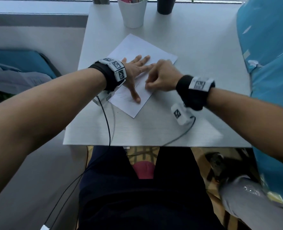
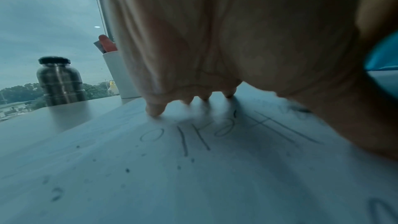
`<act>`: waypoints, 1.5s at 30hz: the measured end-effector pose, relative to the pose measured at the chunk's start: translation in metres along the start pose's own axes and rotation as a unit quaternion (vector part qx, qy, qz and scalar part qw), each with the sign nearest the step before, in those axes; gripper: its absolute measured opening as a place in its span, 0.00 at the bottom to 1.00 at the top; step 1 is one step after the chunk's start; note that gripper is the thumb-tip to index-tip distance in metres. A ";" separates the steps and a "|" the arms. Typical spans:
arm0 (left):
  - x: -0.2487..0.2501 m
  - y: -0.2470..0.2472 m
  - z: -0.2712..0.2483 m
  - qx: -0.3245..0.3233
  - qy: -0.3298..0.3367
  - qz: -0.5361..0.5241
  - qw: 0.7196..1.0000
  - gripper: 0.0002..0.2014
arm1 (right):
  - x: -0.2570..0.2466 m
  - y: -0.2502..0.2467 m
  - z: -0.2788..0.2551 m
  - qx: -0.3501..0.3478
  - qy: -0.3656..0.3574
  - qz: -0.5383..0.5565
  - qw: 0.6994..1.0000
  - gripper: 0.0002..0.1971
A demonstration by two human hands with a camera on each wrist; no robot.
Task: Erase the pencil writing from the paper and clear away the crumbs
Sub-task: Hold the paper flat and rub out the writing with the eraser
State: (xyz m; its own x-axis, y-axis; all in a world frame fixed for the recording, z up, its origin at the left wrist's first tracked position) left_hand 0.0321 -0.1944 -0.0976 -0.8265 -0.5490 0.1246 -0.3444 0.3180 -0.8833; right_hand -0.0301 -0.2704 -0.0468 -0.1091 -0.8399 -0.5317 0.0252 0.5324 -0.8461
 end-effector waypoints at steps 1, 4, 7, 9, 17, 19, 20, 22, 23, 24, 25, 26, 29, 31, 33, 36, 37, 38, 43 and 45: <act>0.000 -0.001 0.000 0.002 0.000 -0.004 1.000 0.79 | 0.013 -0.014 0.013 0.035 0.023 -0.001 0.999 0.04; 0.001 -0.003 -0.001 0.005 -0.002 -0.012 1.000 0.78 | 0.040 -0.046 0.034 0.113 0.083 -0.002 0.990 0.06; -0.001 -0.001 0.002 0.005 -0.006 -0.009 1.000 0.80 | 0.003 -0.006 0.009 0.047 0.036 0.017 0.998 0.04; -0.002 0.000 0.002 0.007 -0.005 -0.007 1.000 0.81 | -0.010 0.015 -0.009 -0.015 0.010 0.028 0.999 0.02; -0.002 0.000 0.003 0.005 -0.008 -0.005 1.000 0.80 | 0.005 -0.007 0.015 0.019 0.033 0.008 0.999 0.03; -0.003 0.002 0.004 0.002 -0.011 0.003 1.000 0.81 | -0.014 0.017 -0.004 -0.044 -0.009 0.009 0.999 0.01; -0.002 0.002 0.004 0.001 -0.010 0.002 1.000 0.80 | -0.009 0.010 0.001 -0.034 -0.003 0.009 0.999 0.02; -0.002 0.000 0.002 0.004 -0.004 -0.009 1.000 0.79 | 0.018 -0.024 0.028 0.042 0.041 -0.005 0.998 0.06; -0.001 -0.001 0.002 0.006 -0.001 -0.016 1.000 0.79 | 0.028 -0.040 0.037 0.072 0.058 -0.014 0.996 0.06; -0.001 -0.002 0.001 0.009 0.001 -0.017 1.000 0.79 | 0.033 -0.048 0.041 0.089 0.069 -0.019 0.993 0.05; -0.001 -0.002 0.002 0.009 -0.001 -0.013 1.000 0.80 | 0.025 -0.044 0.038 0.089 0.063 -0.017 0.994 0.02; -0.002 -0.001 0.002 0.006 -0.005 -0.009 1.000 0.81 | 0.014 -0.031 0.031 0.070 0.043 -0.012 0.997 0.03; -0.002 0.002 0.003 0.002 -0.014 -0.002 1.000 0.84 | -0.015 0.015 0.002 -0.019 -0.020 0.000 1.000 0.04; -0.002 0.002 0.003 -0.003 -0.011 -0.003 1.000 0.84 | 0.001 0.000 0.017 0.005 0.001 -0.003 1.000 0.03; 0.000 0.000 0.001 -0.004 -0.007 -0.004 1.000 0.83 | 0.025 -0.031 0.039 0.070 0.048 -0.005 0.996 0.06; 0.001 -0.002 0.000 -0.001 -0.007 -0.008 1.000 0.84 | 0.010 -0.024 0.033 0.075 0.041 -0.001 0.996 0.02; 0.001 -0.002 0.001 0.001 -0.009 -0.016 1.000 0.84 | -0.006 -0.007 0.021 0.044 0.018 0.005 0.999 0.03; 0.001 -0.001 0.001 0.003 -0.010 -0.019 1.000 0.85 | -0.020 0.008 0.007 0.013 -0.009 0.011 1.000 0.02; 0.002 -0.003 -0.002 -0.004 -0.007 -0.008 1.000 0.84 | 0.023 -0.035 0.040 0.077 0.053 -0.013 0.996 0.07; 0.002 -0.003 -0.002 -0.001 -0.008 -0.005 1.000 0.84 | 0.033 -0.048 0.047 0.115 0.072 -0.020 0.991 0.07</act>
State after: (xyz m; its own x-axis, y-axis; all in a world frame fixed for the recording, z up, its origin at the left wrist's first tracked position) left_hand 0.0309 -0.1949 -0.0937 -0.8159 -0.5645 0.1255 -0.3533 0.3149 -0.8809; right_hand 0.0118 -0.3280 -0.0255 -0.2550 -0.8275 -0.5003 0.2414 0.4465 -0.8616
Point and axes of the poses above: each hand's wrist, its own z-axis towards the middle knuckle, its own y-axis out of the palm, x = y × z, the point moved 9 cm from there along z, towards the middle knuckle, and after that the axes turned 10 degrees about x, right-handed, at the moved point
